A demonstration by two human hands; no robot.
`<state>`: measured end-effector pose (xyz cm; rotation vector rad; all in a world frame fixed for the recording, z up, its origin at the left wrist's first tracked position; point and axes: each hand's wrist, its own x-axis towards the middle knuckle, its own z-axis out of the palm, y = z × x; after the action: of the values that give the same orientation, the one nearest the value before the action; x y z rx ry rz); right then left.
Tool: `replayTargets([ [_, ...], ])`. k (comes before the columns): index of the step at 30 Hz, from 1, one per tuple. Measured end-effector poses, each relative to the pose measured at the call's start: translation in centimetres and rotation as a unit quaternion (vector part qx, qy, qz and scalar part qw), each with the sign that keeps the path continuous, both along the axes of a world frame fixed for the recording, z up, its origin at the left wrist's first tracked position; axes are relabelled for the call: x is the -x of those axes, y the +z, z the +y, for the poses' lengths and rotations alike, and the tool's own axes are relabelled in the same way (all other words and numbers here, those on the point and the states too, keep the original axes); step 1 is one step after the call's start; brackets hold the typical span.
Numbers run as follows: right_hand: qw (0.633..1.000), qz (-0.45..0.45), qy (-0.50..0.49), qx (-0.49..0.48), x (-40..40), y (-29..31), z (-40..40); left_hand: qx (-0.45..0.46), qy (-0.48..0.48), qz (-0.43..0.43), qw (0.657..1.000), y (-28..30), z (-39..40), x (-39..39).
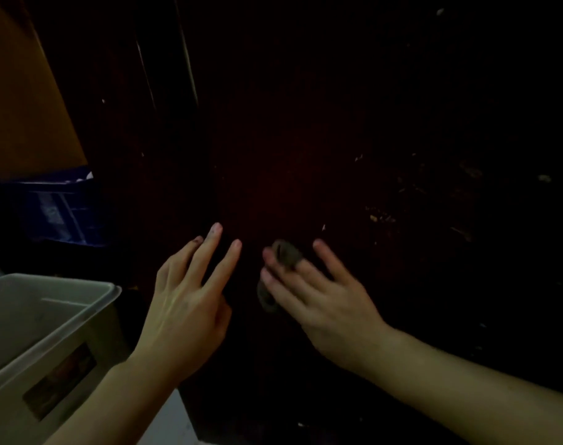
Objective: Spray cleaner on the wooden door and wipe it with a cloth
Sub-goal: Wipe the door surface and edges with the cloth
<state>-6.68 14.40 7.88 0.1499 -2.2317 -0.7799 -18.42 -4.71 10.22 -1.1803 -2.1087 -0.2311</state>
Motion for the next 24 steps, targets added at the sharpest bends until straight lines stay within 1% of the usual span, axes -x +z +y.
replayTargets([
  [1,0.998,0.054,0.001,0.029,0.2,2.3,0.0,0.007,0.003,-0.008,1.000,0.1,0.0,0.0],
  [3,0.983,0.164,-0.010,0.083,0.4,6.9,0.3,0.012,0.005,-0.019,1.000,0.3,0.0,0.0],
  [5,0.965,0.233,-0.029,0.114,0.2,10.0,1.1,0.009,0.003,-0.026,1.000,0.4,0.2,0.0],
  [6,0.961,0.246,-0.031,0.123,0.1,10.4,1.4,0.006,0.002,-0.028,1.000,0.4,0.3,0.0],
  [8,0.966,0.225,-0.020,0.123,-0.2,8.9,1.7,0.004,0.001,-0.028,1.000,0.3,0.3,0.0],
  [10,0.986,0.141,-0.010,0.089,-0.3,5.0,1.4,0.006,0.002,-0.027,1.000,0.3,0.3,0.1],
  [12,0.997,0.055,-0.011,0.044,-0.6,1.8,1.2,0.009,-0.003,-0.022,1.000,0.5,0.3,0.2],
  [14,0.999,0.021,-0.009,0.024,-0.7,1.3,1.1,0.009,-0.007,-0.020,1.000,0.7,0.2,0.2],
  [16,0.998,0.052,-0.008,0.039,-0.8,3.5,1.1,0.007,-0.010,-0.019,1.000,0.9,0.2,0.3],
  [19,0.978,0.174,-0.032,0.109,-1.0,8.7,1.7,0.008,-0.011,-0.009,1.000,1.0,0.2,0.5],
  [21,0.963,0.229,-0.054,0.133,-1.3,10.9,2.4,0.004,-0.017,-0.008,1.000,1.1,0.2,0.5],
  [23,0.959,0.246,-0.049,0.135,-1.2,10.6,2.5,0.002,-0.019,-0.011,1.000,1.1,0.2,0.5],
  [24,0.963,0.236,-0.043,0.127,-1.1,9.5,2.4,0.002,-0.019,-0.010,1.000,1.1,0.2,0.5],
])
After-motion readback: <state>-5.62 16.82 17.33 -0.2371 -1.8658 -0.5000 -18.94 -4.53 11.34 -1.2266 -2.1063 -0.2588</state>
